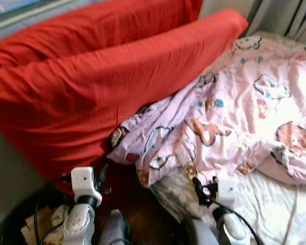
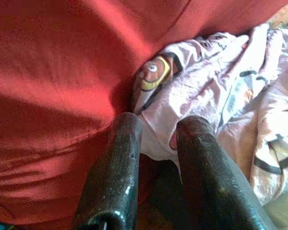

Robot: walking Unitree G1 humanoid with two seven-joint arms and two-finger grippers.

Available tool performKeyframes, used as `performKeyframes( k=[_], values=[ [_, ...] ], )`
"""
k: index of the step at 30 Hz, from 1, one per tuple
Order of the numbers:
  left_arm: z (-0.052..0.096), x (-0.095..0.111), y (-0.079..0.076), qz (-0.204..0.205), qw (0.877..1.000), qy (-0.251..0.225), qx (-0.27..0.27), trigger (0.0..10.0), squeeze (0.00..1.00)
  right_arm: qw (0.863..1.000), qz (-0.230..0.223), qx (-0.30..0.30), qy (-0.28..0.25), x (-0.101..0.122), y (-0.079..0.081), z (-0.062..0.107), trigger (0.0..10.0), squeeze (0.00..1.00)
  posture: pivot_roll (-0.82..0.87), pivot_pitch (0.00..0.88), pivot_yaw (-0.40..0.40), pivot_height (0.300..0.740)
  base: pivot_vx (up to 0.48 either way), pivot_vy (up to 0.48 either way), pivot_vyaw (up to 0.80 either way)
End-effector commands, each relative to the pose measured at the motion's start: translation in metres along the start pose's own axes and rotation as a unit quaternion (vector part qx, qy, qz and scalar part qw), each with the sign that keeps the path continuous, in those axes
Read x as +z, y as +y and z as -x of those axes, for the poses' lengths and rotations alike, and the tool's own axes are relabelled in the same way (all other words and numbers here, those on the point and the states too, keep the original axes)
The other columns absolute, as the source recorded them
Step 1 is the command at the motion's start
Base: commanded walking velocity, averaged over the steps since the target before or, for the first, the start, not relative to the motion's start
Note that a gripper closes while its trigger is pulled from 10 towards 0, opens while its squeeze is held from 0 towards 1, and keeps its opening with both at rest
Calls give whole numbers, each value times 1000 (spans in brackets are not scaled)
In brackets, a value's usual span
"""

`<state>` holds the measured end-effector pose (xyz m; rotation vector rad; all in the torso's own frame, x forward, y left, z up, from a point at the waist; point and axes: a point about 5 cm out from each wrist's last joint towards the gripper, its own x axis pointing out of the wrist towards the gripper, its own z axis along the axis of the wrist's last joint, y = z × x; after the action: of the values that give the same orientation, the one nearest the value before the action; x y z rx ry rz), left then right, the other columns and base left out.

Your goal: Clean up the room

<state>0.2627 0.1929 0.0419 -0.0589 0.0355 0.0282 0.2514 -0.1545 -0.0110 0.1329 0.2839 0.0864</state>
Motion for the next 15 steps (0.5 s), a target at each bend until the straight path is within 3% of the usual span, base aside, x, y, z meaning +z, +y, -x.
performKeyframes(
  k=[1,15],
  values=[
    [1,-4,0,2,1000,13,1,10000,0,1000,-1,-6,11,-5,-1,3,10000,0,41,223,-6,647,0,0,0],
    [0,-4,-2,5,1000,18,-2,10000,0,999,5,-14,50,-11,-6,-1,10000,0,42,227,-3,647,0,0,0]
  ],
)
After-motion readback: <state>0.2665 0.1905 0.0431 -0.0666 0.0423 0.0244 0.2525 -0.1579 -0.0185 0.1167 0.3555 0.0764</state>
